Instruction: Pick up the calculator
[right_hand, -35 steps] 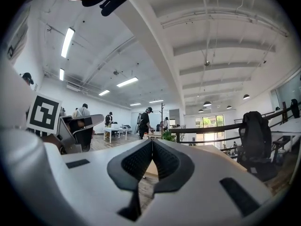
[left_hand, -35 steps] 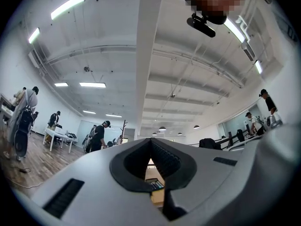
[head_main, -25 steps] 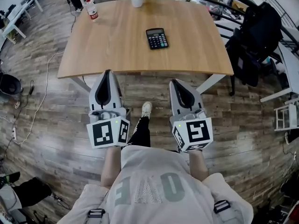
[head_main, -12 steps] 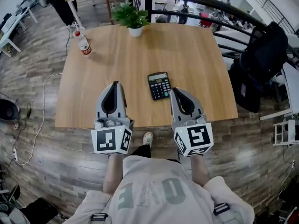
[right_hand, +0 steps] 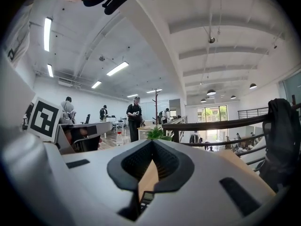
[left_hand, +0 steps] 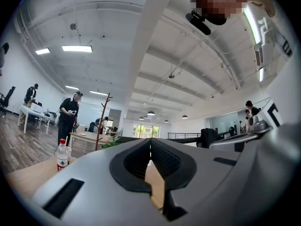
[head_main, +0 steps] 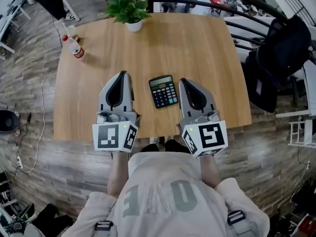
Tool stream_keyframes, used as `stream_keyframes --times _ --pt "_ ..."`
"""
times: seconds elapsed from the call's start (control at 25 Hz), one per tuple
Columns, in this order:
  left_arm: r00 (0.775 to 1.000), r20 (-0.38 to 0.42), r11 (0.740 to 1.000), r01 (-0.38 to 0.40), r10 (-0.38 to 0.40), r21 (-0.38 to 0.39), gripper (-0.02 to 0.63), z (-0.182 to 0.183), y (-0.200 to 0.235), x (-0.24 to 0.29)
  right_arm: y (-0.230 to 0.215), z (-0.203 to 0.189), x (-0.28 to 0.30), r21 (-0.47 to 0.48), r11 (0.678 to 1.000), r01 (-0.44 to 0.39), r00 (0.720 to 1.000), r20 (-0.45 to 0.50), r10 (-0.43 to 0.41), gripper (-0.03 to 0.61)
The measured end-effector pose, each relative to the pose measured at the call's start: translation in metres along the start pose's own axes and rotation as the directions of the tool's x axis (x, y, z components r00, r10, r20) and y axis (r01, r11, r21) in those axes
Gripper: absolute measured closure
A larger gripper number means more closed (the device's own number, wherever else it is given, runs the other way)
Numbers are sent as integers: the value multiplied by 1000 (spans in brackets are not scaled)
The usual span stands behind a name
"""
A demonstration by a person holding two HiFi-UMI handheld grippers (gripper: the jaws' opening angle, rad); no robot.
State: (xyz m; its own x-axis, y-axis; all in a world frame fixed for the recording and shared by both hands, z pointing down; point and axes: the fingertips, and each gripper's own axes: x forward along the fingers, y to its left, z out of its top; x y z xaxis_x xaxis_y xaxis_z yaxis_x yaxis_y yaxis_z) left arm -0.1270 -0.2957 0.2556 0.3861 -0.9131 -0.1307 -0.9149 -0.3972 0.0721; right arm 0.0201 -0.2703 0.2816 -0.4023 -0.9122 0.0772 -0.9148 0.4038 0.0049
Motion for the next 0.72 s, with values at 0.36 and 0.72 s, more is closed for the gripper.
stream_keyframes --times 0.36,0.72 --pt "998 42 998 56 -56 17 604 16 -36 35 -20 17 0 7 999 -54 997 51 54 560" --pt "996 33 996 83 -85 45 604 17 -50 47 -33 17 -2 36 999 -25 998 59 23 560"
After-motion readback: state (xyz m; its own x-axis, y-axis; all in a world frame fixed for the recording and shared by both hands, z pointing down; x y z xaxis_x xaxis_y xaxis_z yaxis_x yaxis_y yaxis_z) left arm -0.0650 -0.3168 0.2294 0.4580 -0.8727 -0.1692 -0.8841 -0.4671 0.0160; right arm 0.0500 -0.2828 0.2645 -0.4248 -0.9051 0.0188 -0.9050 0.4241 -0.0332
